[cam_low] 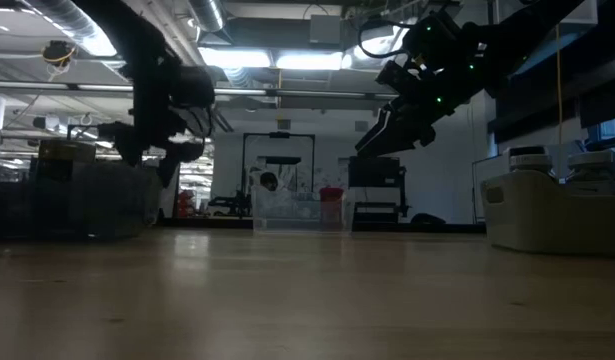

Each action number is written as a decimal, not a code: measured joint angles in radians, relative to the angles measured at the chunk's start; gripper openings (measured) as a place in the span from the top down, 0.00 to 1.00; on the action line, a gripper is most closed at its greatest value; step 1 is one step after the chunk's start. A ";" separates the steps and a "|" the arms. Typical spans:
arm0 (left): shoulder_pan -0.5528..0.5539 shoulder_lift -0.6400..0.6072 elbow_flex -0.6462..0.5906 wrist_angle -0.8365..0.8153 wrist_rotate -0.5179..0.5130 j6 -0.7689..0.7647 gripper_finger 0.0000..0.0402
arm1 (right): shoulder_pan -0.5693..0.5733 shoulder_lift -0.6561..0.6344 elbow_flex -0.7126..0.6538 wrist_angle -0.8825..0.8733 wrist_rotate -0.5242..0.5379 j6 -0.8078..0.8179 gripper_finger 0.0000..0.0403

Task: Sort spices by type
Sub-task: Put the top brown spice bottle into the black bin

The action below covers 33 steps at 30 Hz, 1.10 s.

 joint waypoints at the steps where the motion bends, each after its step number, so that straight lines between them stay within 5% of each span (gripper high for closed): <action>1: -0.010 -0.013 0.002 0.001 -0.002 0.000 0.33 | 0.000 0.000 0.000 0.000 0.000 0.000 0.22; 25: -0.389 -0.328 0.201 -0.268 0.086 0.069 0.34 | 0.000 0.000 0.000 0.004 0.000 -0.007 0.22; 33: -0.531 -0.405 0.207 -0.369 0.199 0.018 0.34 | 0.000 0.000 0.000 0.027 0.000 0.050 0.22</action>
